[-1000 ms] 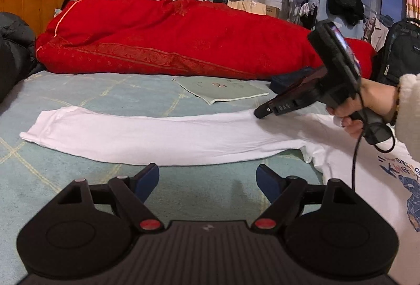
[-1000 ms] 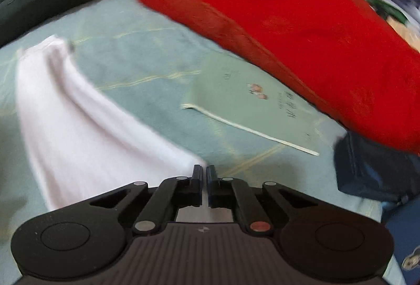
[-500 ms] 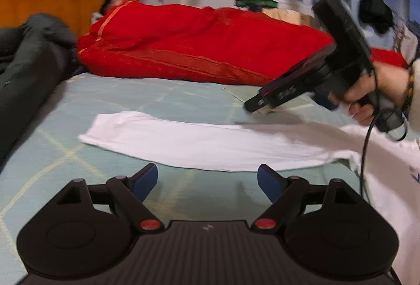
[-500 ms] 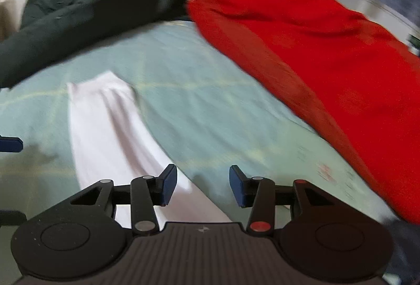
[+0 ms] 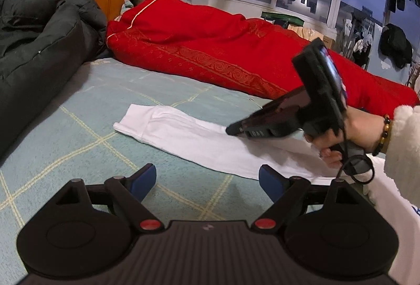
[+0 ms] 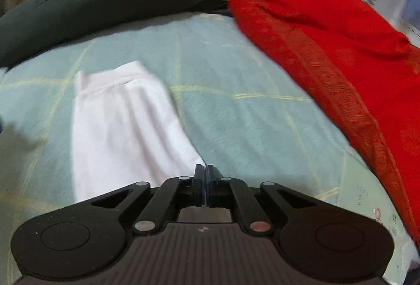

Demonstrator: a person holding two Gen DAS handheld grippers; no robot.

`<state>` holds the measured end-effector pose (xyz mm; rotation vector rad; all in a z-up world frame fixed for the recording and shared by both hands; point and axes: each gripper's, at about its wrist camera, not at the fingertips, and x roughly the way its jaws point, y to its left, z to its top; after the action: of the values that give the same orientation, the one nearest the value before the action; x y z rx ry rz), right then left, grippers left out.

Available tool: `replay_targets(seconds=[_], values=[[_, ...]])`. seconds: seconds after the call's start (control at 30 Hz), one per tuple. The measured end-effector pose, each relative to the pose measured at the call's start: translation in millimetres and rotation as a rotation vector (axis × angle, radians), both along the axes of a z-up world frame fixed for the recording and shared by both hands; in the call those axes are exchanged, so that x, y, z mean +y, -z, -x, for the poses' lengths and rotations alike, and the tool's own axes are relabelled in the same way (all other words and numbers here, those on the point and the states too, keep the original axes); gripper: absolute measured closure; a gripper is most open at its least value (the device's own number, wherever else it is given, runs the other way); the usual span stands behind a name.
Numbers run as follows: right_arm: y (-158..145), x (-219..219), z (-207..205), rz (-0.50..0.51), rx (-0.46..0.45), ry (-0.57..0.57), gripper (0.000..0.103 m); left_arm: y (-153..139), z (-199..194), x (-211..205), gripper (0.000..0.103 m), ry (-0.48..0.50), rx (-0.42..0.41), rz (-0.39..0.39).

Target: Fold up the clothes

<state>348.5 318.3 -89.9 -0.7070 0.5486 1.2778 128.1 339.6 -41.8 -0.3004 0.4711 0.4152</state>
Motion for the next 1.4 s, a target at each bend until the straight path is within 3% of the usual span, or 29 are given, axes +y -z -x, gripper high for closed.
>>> replay_targets(seconds=[0.1, 0.17, 0.33, 0.43, 0.63, 0.7, 0.73, 0.77, 0.87, 0.93, 1.0, 1.13, 1.3, 1.4], values=[[-4, 6, -15, -0.012, 0.051, 0.087, 0.098, -1, 1, 2, 0.017, -0.007, 0.000, -0.001], [-10, 6, -13, -0.022, 0.048, 0.092, 0.091, -2, 2, 3, 0.017, -0.013, 0.001, -0.001], [-27, 1, 13, -0.045, 0.116, -0.026, 0.074, -5, 7, 6, 0.017, -0.027, 0.006, -0.015], [-26, 10, 41, -0.010, 0.115, -0.148, 0.055, -10, 13, 6, 0.013, 0.000, 0.004, -0.024], [-11, 29, 82, 0.019, 0.027, -0.268, 0.056, -12, 16, 3, 0.013, 0.057, 0.017, -0.034], [-6, 35, 92, 0.025, -0.005, -0.290, 0.070, -11, 16, 3, 0.013, 0.058, 0.020, -0.031], [-7, 36, 93, 0.018, -0.001, -0.279, 0.091, -11, 16, 4, 0.013, 0.057, 0.020, -0.030], [-8, 37, 94, 0.010, 0.003, -0.267, 0.097, -11, 16, 4, 0.013, 0.056, 0.016, -0.028], [-14, 40, 90, -0.020, 0.090, -0.248, 0.097, -12, 19, 5, 0.013, 0.058, -0.001, -0.021], [-17, 45, 90, -0.027, 0.137, -0.249, 0.094, -12, 20, 4, 0.013, 0.065, -0.007, -0.021], [-20, 48, 88, -0.021, 0.173, -0.245, 0.083, -13, 20, 3, 0.013, 0.068, -0.010, -0.022], [-43, 28, 75, -0.051, 0.126, -0.193, 0.068, -16, 22, 0, 0.012, 0.087, -0.033, -0.020], [-60, -24, 27, -0.010, 0.021, -0.002, 0.060, -19, 23, -5, 0.011, 0.123, -0.055, -0.023], [-54, -61, -3, 0.040, 0.029, 0.139, 0.060, -18, 22, -6, 0.011, 0.132, -0.054, -0.021]])
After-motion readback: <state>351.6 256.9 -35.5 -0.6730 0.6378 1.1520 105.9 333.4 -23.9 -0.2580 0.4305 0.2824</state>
